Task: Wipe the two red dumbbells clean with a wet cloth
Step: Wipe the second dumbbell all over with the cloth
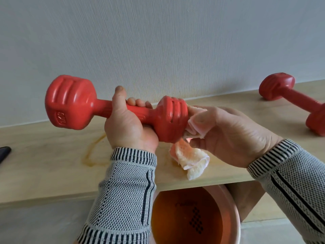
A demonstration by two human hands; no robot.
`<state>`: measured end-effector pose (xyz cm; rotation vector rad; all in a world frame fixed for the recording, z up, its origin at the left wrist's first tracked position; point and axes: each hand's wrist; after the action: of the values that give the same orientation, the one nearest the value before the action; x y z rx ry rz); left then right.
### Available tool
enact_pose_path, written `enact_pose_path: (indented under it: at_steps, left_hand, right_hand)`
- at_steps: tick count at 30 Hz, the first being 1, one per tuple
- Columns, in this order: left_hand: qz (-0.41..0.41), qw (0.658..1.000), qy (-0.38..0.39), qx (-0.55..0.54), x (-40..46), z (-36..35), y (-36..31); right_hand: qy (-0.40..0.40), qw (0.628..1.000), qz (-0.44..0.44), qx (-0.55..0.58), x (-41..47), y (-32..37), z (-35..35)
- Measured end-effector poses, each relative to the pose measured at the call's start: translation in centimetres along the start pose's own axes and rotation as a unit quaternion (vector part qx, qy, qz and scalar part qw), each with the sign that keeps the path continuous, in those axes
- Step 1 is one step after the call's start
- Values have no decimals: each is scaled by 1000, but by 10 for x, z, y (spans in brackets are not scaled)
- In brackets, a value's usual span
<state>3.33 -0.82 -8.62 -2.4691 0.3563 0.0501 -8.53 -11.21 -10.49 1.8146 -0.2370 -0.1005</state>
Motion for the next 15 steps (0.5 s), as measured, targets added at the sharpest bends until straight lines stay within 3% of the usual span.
enact_pose_path:
  at_steps: [5, 10, 15]
  left_hand:
    - [-30, 1000, 1, 5, -2, -1, 1]
    - [-23, 1000, 0, -1, -1, 0, 2]
    - [-32, 999, -1, 8, -3, -1, 3]
  right_hand:
    - [-8, 1000, 3, 3, -1, 3, -4]
    - [-38, 993, 45, -103, 0, -3, -9]
    - [-62, 991, 44, -112, 0, -6, -9]
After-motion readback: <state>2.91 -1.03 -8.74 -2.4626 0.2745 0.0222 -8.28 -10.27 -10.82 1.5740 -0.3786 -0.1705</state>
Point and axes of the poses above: each hand's wrist, its own x-axis towards the middle knuckle, its own z-axis out of the back of the hand, y = z × x, and after that the axes turned 2 degrees about -y, right-handed
